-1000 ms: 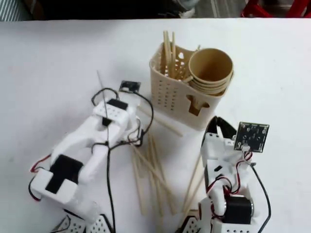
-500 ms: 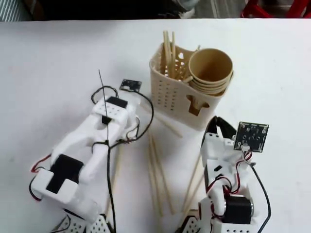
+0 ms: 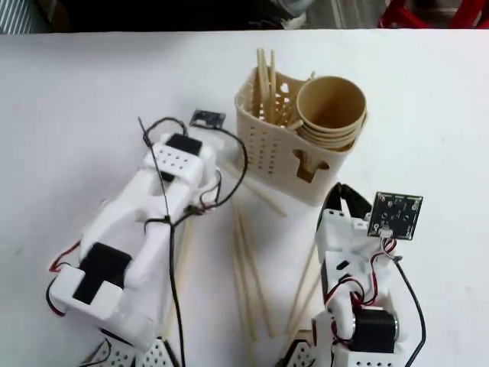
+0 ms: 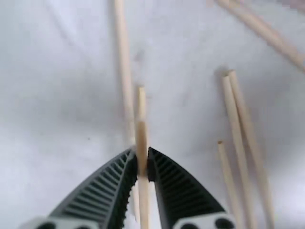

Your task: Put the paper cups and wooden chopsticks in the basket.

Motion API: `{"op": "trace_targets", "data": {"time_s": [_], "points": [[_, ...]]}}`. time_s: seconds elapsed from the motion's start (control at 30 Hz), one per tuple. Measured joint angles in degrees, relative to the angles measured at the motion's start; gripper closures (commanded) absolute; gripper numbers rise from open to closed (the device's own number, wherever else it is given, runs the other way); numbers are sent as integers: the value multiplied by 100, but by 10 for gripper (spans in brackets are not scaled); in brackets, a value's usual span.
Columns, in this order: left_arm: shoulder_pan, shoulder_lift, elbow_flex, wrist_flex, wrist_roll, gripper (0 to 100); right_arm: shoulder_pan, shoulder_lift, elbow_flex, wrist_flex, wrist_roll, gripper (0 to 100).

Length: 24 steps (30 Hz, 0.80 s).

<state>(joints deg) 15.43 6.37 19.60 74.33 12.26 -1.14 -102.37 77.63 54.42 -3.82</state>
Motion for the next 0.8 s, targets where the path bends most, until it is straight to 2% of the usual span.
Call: {"op": "trace_targets", "data": {"time_s": [0.4,0.67,0.8], "points": [[0,0,-2084,1037,-9,976,0,0,0,0,0,972],[0,0,-4932,2286,-9,976,0,0,0,0,0,972],[0,35,-6462,2391,-9,977,0,0,0,0,0,972]]}}
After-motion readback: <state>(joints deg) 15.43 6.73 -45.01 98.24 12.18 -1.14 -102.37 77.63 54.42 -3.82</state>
